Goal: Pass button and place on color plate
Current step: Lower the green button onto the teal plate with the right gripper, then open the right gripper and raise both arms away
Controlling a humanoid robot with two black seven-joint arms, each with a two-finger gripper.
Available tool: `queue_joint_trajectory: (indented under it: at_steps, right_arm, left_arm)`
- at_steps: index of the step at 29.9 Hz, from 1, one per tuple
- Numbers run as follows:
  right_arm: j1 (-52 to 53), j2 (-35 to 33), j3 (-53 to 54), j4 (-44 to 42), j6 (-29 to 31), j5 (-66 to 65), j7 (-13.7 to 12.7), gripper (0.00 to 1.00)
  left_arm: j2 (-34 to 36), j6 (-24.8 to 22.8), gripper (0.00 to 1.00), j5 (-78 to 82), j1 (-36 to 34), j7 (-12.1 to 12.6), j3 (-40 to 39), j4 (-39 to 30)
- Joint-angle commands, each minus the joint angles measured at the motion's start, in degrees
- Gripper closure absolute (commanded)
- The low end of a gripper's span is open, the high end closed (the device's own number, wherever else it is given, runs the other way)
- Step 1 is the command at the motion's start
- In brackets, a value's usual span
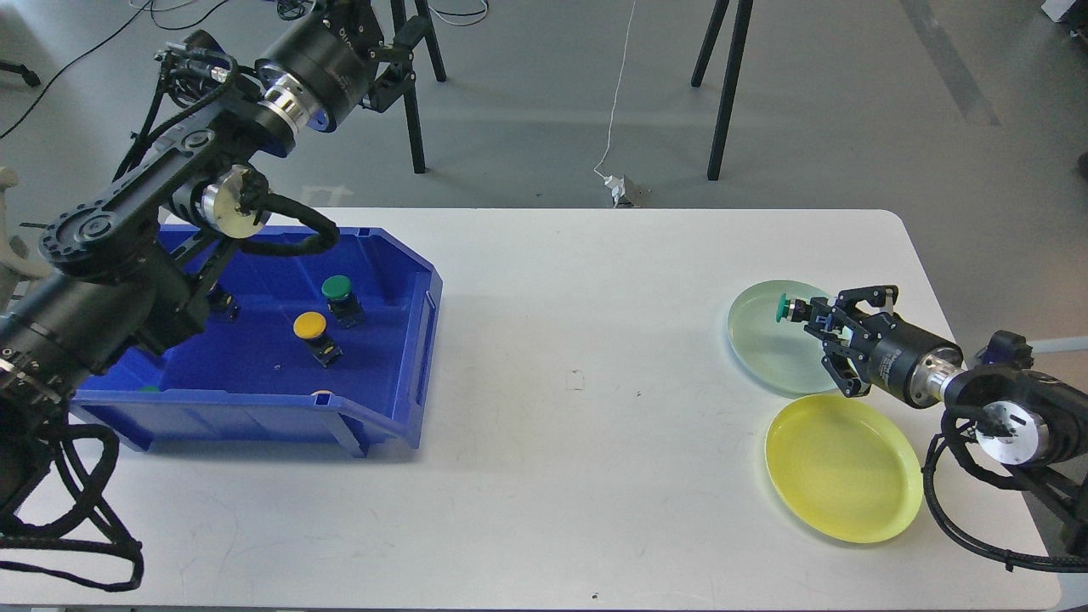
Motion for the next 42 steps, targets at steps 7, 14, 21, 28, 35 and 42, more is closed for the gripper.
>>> queue_joint_trajectory:
  at_steps: [7, 14, 21, 28, 35, 42]
  right_arm:
    - [1.04, 4.96, 0.07, -5.97, 0.11, -0.04, -0.99, 0.77]
    - [2.01, 4.26, -0.1, -7.47, 0.19, 0.05, -2.22, 0.62]
    - [1.92, 4.09, -0.28, -6.85, 0.46, 0.14, -2.75, 0.45]
    - [1.75, 1.72, 0.86, -4.58, 4.14, 0.49, -2.75, 0.32]
    - [1.39, -5.23, 14.99, 2.9, 12.67, 0.93, -2.31, 0.16]
    - [2.1, -3.74, 31.43, 3.43, 13.29, 1.02, -2.23, 0.04]
  left_arm:
    - [0.52, -0.07, 0.0, 0.15, 0.08, -1.3, 0.29, 0.01]
    - [0.35, -0.07, 0.0, 0.24, -0.01, -1.3, 0.64, 0.01]
    - [0.34, -0.07, 0.0, 0.33, -0.1, -1.39, 0.73, 0.01]
    - [0.7, -0.07, 0.0, 0.24, -0.19, -1.21, 0.56, -0.43]
    - [2.36, -0.16, 0.0, 0.5, -0.19, -0.95, 0.99, -0.96]
    - [8.59, -1.04, 0.0, 21.38, 0.52, -0.6, 3.19, -9.02]
